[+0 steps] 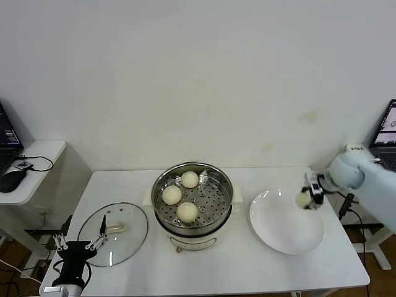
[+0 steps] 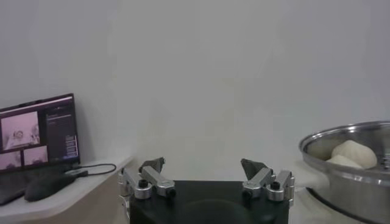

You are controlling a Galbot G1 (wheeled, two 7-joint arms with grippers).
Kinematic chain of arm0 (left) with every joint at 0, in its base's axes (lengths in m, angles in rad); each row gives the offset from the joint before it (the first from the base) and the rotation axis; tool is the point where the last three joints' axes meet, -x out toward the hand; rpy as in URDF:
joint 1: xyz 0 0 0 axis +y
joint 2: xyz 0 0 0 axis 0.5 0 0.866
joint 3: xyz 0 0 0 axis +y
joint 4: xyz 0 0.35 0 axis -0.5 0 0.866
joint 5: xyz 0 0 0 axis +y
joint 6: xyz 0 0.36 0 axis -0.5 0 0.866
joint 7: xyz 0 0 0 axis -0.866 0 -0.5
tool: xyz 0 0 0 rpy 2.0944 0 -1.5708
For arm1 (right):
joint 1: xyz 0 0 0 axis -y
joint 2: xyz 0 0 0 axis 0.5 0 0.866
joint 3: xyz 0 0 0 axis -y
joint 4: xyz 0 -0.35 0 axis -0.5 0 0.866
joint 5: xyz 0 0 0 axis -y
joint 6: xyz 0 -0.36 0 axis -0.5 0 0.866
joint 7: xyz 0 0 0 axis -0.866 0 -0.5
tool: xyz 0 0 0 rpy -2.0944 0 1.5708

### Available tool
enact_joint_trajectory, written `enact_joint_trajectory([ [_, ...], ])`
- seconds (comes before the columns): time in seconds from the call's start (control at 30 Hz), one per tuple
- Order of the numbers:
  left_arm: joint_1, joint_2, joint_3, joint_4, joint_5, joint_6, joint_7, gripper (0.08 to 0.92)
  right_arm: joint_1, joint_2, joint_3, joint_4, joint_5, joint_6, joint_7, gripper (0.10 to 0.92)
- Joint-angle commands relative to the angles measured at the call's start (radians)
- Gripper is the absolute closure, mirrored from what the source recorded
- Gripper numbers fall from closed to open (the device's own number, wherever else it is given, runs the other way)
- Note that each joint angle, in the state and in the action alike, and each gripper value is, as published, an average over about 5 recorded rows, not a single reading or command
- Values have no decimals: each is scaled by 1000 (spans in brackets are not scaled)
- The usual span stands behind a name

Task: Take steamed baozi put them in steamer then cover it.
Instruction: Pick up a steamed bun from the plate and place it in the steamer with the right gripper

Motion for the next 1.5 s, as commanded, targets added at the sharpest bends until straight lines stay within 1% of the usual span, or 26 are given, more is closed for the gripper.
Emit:
enact_joint_trajectory([
  [0.03, -1, -1, 3, -5, 1, 2, 0, 177, 481, 83, -325, 138, 284, -111, 39, 407],
  [0.13, -3, -2, 2, -8, 3, 3, 0, 177, 545, 185, -376, 137, 361, -151, 79, 406],
  [0.27, -4, -4, 0, -10, 7, 3, 0, 177, 556, 312, -400, 122, 458, -207, 141, 406],
  [0.57, 7, -13, -18, -9, 7, -2, 0, 177, 458, 547, -405, 33, 608, -321, 303, 406],
  [0.73, 18, -13, -32, -10, 6, -7, 0, 177, 393, 632, -415, -22, 638, -359, 361, 406],
  [1.0, 17, -17, -31, -3, 5, -12, -1, 177, 324, 664, -447, -62, 593, -363, 374, 406],
  [1.5, 10, -24, -24, 5, 6, -12, -1, 177, 296, 592, -461, -21, 534, -364, 360, 398],
])
